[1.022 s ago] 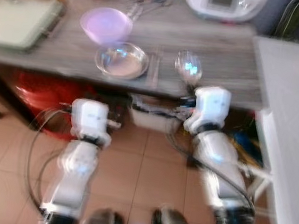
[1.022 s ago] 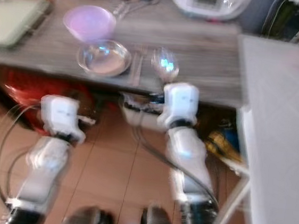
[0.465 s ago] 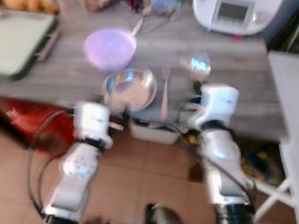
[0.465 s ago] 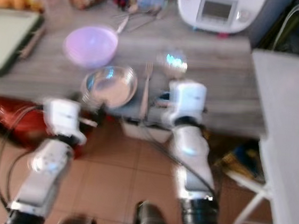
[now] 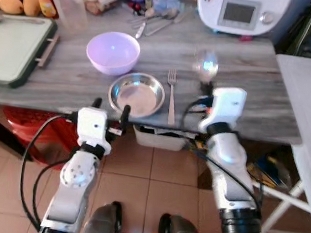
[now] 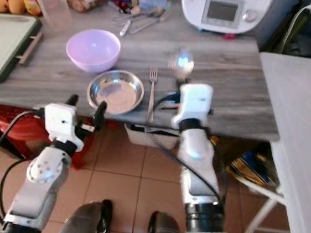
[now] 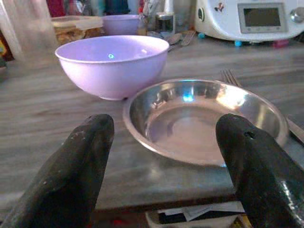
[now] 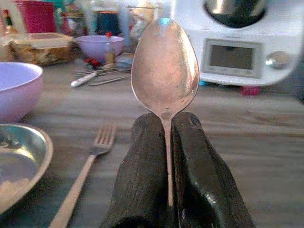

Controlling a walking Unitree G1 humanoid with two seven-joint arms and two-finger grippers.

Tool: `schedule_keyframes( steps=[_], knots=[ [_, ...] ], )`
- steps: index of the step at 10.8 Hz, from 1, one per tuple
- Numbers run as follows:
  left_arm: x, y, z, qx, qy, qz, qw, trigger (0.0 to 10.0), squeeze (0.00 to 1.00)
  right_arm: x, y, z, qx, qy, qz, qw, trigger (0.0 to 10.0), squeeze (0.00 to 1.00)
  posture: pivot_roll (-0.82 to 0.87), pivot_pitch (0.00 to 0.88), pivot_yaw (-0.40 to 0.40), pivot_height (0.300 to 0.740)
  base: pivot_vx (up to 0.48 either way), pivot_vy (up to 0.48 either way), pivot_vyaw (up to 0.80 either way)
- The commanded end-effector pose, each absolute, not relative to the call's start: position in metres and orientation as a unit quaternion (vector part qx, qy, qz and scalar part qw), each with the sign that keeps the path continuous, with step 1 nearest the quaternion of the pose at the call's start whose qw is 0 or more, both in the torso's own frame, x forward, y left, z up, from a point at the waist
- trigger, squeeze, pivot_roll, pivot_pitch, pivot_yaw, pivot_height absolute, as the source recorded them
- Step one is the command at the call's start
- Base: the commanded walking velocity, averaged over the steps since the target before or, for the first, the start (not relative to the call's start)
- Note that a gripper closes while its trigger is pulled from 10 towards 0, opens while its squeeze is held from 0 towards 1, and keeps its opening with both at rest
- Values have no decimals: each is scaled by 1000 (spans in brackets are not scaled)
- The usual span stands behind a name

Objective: Setting the table

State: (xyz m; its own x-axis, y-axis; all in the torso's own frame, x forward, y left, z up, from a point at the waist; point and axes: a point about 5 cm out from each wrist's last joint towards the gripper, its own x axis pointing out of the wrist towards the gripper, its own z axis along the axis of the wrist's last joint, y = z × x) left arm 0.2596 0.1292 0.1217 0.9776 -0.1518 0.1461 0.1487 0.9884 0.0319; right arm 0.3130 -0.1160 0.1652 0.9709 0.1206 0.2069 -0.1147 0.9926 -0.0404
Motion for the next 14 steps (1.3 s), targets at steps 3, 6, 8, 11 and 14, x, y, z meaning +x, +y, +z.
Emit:
schedule_keyframes(
  steps=[3, 6, 8, 11, 14],
  knots=[
    [254, 138, 124, 14, -72, -66, 995, 10000, 0, 320, -136, 161, 14, -85, -4, 996, 10000, 0, 20, 199, 14, 740, 0, 0, 0],
    [252, 147, 127, 21, -73, -48, 996, 10000, 0, 328, -154, 159, 32, -67, -48, 996, 10000, 0, 27, 213, 20, 740, 0, 0, 0],
    [246, 159, 123, 30, -54, -35, 997, 10000, 0, 336, -159, 159, 43, -54, -56, 996, 10000, 0, 38, 230, 27, 740, 0, 0, 0],
    [232, 174, 120, 44, -24, -33, 998, 10000, 0, 353, -162, 161, 84, -30, -69, 994, 10000, 0, 71, 257, 40, 740, 0, 0, 0],
    [228, 176, 120, 50, -15, -37, 998, 10000, 0, 368, -156, 158, 132, 9, -64, 989, 10000, 0, 89, 275, 46, 740, 0, 0, 0]
  ],
)
